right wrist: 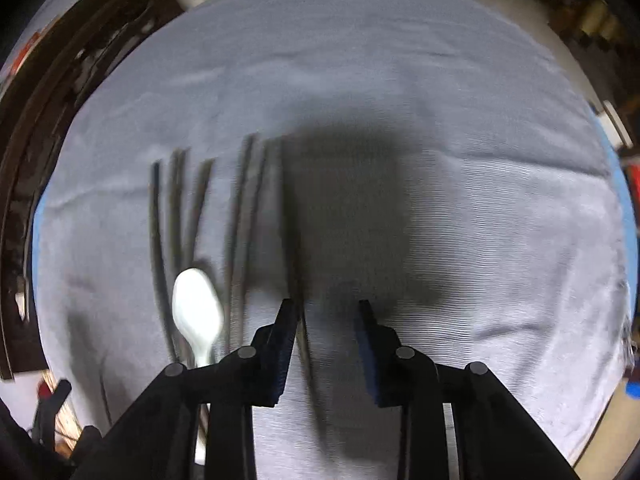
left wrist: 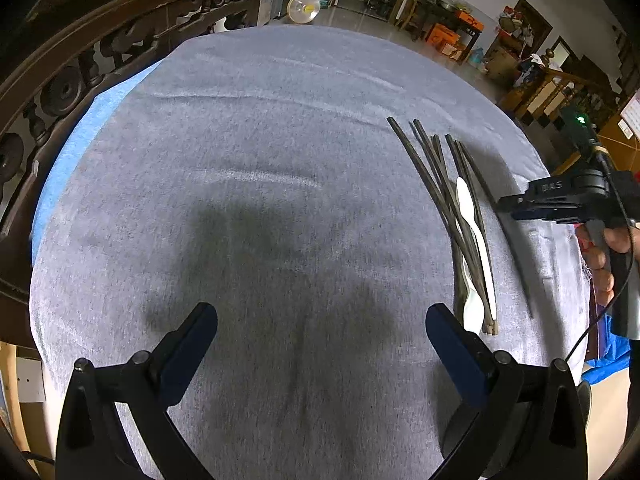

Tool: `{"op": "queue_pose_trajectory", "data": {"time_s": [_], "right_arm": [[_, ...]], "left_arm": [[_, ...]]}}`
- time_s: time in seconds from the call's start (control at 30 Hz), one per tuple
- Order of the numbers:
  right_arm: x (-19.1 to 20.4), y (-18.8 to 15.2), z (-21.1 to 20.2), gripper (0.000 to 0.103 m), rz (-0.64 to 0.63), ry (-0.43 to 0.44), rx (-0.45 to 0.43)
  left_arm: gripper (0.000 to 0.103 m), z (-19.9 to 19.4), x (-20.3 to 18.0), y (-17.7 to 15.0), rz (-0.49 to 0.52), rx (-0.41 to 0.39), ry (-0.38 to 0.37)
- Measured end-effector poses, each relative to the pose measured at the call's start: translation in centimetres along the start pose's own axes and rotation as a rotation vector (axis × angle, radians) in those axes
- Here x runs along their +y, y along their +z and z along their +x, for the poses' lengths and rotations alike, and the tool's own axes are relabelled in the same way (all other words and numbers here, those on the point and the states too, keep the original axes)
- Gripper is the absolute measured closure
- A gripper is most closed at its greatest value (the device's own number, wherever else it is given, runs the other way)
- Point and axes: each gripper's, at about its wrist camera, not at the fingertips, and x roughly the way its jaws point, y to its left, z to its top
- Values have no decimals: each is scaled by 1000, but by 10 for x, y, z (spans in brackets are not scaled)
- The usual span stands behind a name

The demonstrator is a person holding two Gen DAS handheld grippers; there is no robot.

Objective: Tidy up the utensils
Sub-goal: 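Move the right tool over the chopsticks while the left tool approaches them too, then close the right tool on one dark chopstick while the left tool grasps another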

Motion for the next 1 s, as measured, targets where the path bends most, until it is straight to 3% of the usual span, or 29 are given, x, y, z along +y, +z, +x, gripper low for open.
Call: {"op": "queue_pose_trajectory", "data": {"time_s": [0.13, 0.33, 0.37, 0.47, 0.5, 0.77, 1.0], "right_arm": [[5, 6, -3, 70, -24, 34, -2], [32, 29, 13, 70, -91, -7, 7], [35, 31, 14, 73, -111, -31, 14], [40, 31, 14, 94, -162, -87, 32], [39, 27, 15, 94, -165, -88, 38], [13, 19, 12, 94, -149, -43, 42], [-6, -3, 7, 94, -167, -23, 36]], "left_arm": [[0, 1, -2, 7, 8, 10, -4], [0, 5, -7, 37, -2, 21, 11], [0, 8, -8, 43, -11, 37, 7], [1, 22, -13, 65, -44, 103, 0], [1, 26, -15, 71, -55, 121, -10], [28, 86, -51, 130, -168, 344, -51], [47, 117, -75, 150, -211, 424, -2]]}}
